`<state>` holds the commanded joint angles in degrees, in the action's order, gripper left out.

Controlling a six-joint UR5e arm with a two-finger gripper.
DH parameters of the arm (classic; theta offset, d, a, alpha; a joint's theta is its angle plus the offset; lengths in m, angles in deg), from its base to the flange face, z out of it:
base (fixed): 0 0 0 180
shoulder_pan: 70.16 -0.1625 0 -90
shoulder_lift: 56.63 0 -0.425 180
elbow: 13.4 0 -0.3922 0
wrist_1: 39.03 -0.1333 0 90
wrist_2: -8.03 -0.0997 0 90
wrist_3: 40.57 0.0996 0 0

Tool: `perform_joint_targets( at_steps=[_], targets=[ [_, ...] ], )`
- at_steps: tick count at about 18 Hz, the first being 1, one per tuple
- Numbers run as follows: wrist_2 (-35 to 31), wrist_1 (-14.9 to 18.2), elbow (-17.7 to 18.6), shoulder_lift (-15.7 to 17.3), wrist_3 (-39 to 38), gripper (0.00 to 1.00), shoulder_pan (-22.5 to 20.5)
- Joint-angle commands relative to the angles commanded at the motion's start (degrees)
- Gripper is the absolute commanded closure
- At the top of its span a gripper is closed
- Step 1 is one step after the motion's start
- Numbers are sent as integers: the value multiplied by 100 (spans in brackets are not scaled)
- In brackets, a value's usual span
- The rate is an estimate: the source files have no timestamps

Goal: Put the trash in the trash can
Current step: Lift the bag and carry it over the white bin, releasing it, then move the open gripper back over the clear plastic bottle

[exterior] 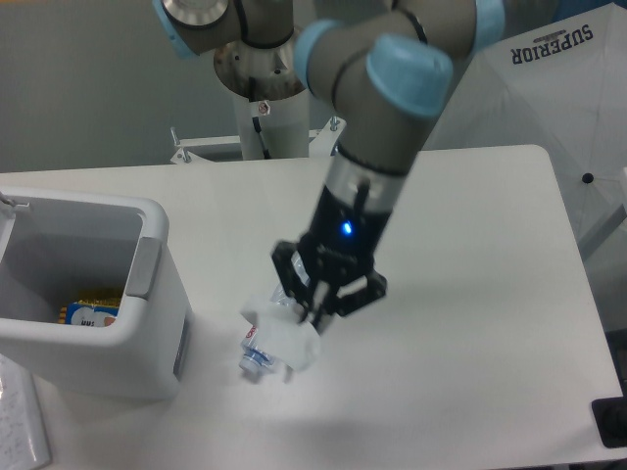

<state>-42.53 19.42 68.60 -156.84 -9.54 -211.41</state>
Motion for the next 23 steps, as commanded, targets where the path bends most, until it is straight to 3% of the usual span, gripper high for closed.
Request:
perform_joint_targets(
  at_steps=[4, 10, 12, 13, 14, 15, 16, 23],
  targets=[
    [248, -35, 35, 273, -335, 92, 377],
    [248, -44, 149, 247, -405, 82, 1116],
    [248, -44, 193, 221, -379, 67, 1274],
    [248, -53, 263, 221, -344, 55, 1327],
    [248, -62, 333, 230, -318, 40, 1354],
    [248, -88, 404, 238, -283, 10, 1354],
    [239, -123, 456, 247, -213, 0, 1354],
    [195, -202, 598, 256, -186, 0, 1354]
  ],
)
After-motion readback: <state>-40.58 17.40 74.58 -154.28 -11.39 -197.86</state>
